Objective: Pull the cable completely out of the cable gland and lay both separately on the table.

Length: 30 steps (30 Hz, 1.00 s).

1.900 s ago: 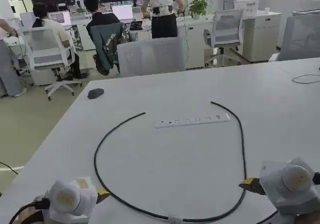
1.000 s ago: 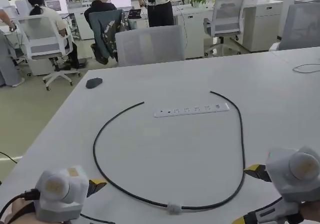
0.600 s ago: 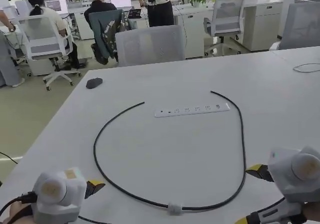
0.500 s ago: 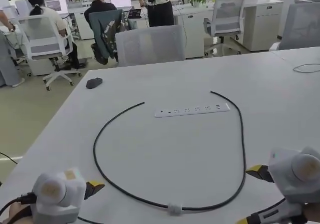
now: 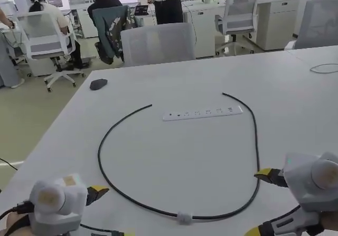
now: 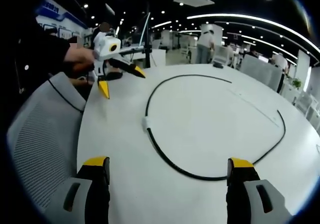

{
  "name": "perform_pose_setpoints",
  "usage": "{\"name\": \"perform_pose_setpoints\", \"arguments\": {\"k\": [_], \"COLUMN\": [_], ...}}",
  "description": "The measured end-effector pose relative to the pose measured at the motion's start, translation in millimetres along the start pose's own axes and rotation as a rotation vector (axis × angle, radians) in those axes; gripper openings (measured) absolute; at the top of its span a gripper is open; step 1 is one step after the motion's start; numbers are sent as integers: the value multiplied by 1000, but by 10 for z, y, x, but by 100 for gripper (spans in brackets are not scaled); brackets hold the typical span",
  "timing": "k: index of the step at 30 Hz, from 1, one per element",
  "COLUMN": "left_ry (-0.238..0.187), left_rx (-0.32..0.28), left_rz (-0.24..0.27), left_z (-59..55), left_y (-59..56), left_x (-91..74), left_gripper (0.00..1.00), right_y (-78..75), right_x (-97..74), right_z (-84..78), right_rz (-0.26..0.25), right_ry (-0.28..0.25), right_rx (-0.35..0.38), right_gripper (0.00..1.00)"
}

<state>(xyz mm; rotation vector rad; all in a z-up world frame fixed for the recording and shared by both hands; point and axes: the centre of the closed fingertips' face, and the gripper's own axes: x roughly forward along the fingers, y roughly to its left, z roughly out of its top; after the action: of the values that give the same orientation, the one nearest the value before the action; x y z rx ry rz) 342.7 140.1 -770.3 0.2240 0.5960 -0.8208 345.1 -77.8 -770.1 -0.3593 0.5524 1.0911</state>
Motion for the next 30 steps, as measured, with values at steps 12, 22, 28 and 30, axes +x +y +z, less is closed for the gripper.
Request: {"name": "perform_pose_setpoints", "arguments": {"k": [12,22,28,30], "left_ry": [-13,-29,-33,-67], "left_rx": [-10,-35,-30,-3], "left_rz": [1,-2,-1,0], "left_z": [-45,-48,-33,37], "left_y": [-3,5,8,-7], "left_x": [2,33,52,52], "left_gripper": [99,99,99,99], "right_y": [77,93,173,195], "right_x": [81,183,321,379], "right_z": [57,159,255,269], "right_rz": [31,50,83,94], "right_ry": [14,8,3,7], "right_rx": [-18,-42,-62,-68], "right_gripper": [99,97,96,96]}}
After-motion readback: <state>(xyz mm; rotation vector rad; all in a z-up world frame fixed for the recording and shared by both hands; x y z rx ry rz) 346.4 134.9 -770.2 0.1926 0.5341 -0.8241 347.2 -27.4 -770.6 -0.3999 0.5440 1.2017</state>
